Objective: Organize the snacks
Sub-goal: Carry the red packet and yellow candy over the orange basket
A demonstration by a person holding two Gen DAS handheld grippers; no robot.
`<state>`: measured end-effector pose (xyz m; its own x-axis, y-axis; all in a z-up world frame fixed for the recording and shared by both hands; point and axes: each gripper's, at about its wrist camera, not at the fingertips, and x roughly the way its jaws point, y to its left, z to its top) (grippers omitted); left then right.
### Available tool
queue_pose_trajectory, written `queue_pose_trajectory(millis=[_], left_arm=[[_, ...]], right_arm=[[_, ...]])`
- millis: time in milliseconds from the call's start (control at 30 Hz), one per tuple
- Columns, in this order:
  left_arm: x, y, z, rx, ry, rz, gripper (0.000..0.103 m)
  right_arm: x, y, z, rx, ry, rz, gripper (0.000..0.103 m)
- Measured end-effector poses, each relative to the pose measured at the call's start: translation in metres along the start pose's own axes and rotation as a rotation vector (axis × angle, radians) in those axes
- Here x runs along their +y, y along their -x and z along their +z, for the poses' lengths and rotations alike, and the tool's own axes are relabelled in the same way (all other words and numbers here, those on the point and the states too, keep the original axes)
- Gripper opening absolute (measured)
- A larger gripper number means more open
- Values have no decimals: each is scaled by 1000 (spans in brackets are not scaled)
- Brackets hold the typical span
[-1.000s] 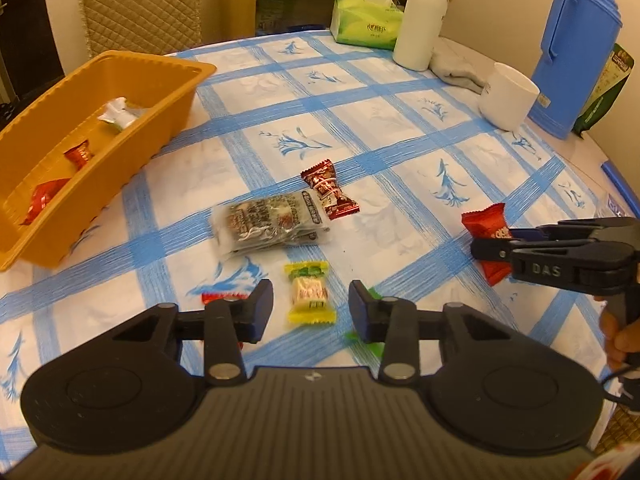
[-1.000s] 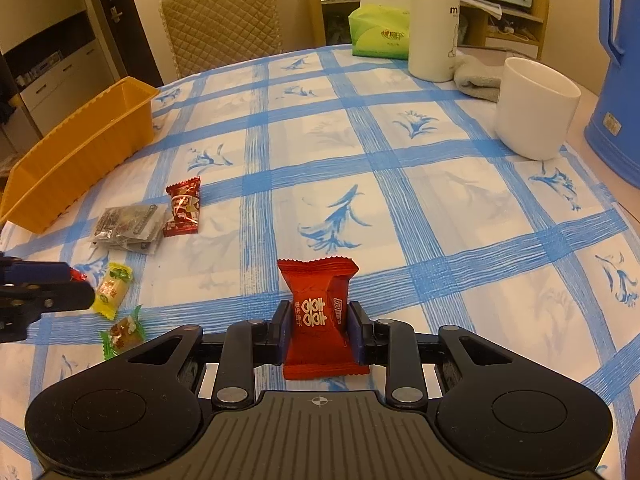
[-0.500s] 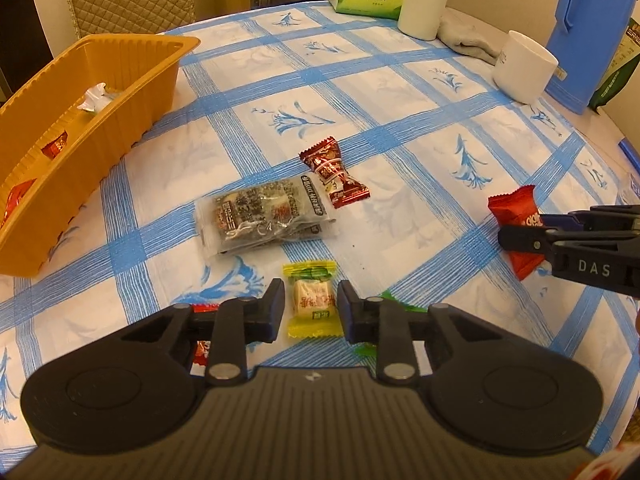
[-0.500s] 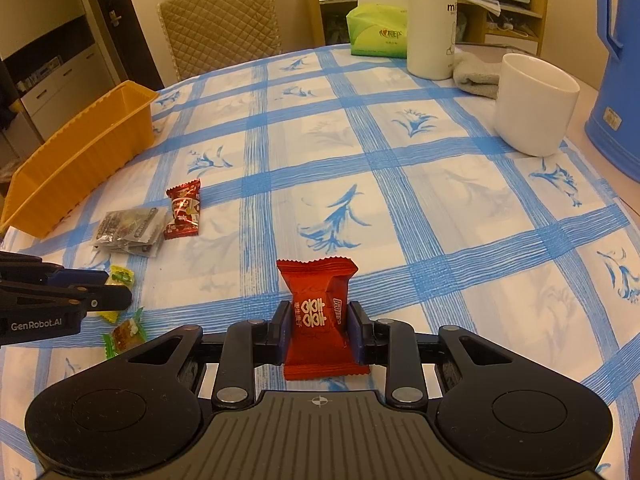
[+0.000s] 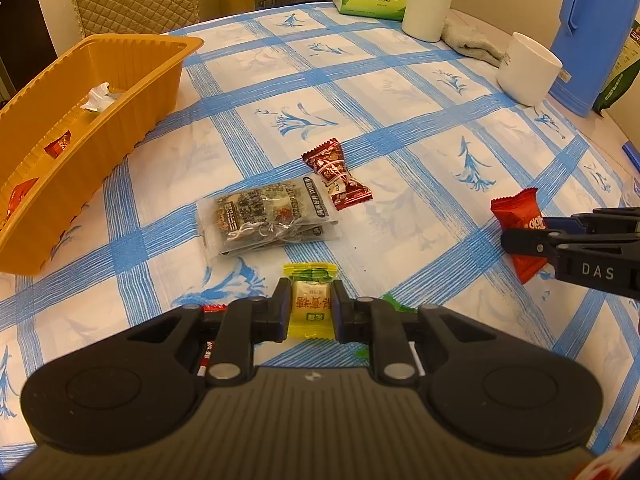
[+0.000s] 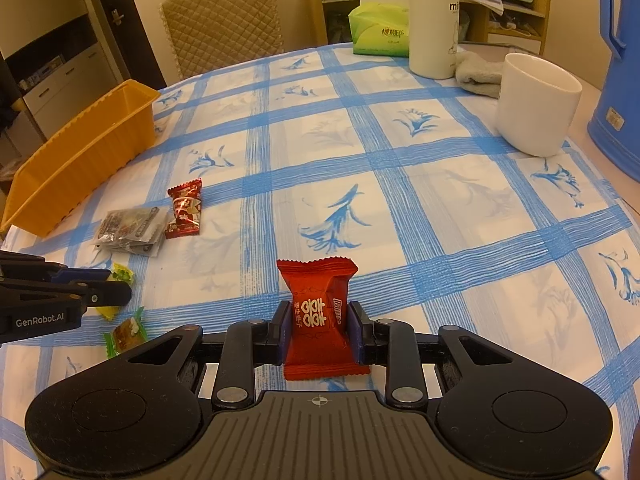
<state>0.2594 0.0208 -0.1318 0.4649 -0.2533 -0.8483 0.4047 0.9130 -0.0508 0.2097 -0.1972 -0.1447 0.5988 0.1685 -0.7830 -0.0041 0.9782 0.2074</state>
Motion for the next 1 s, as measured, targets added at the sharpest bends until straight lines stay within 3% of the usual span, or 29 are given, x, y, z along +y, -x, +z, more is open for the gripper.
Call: queue_pose_trajectory(millis=[367,733,1000], left_arm=[[0,9,1,-19,26,-10,18],[20,48,10,-117,118,-31,18],[40,65,8,-149,177,-45,18]], right_arm=[[-3,-1,5,14,4,4,28],[1,12,27,-12,0,35,27],[30,17,43,-38,10,121,27]])
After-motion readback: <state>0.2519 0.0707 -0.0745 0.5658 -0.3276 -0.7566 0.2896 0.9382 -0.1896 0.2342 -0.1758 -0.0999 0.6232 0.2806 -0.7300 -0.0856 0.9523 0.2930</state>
